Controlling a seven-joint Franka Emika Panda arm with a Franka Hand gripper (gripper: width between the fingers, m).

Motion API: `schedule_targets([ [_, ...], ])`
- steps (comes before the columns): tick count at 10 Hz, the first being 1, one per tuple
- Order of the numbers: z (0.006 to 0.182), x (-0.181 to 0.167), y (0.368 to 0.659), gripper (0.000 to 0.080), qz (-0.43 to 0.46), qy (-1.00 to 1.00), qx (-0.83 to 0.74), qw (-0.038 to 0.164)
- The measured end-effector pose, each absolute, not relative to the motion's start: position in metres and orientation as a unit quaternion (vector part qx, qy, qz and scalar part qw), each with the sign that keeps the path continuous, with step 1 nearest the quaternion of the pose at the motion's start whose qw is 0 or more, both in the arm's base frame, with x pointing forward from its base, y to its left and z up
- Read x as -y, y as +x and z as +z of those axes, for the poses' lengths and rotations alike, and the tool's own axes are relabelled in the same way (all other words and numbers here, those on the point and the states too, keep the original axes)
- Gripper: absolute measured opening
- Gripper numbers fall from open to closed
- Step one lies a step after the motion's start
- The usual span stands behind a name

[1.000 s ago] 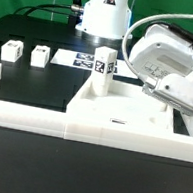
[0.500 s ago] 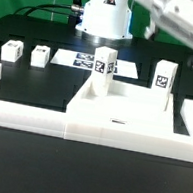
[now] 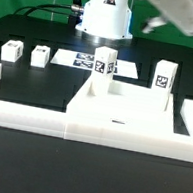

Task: Assemble square table

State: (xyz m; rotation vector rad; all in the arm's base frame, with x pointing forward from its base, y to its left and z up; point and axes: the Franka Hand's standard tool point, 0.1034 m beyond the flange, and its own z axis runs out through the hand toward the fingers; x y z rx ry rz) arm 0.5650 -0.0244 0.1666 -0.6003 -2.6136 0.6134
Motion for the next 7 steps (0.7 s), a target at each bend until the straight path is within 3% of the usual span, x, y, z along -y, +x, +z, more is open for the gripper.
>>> schedule_targets([
  [1, 0.168, 0.035, 0.568, 0.0649, 0.220, -0.252, 0.925, 0.177],
  [6, 0.165, 0.031, 0.567, 0.0649, 0.248, -0.402, 0.870, 0.141],
  [7, 0.167, 0.045, 0.561, 0.0649, 0.245, -0.449, 0.848, 0.138],
])
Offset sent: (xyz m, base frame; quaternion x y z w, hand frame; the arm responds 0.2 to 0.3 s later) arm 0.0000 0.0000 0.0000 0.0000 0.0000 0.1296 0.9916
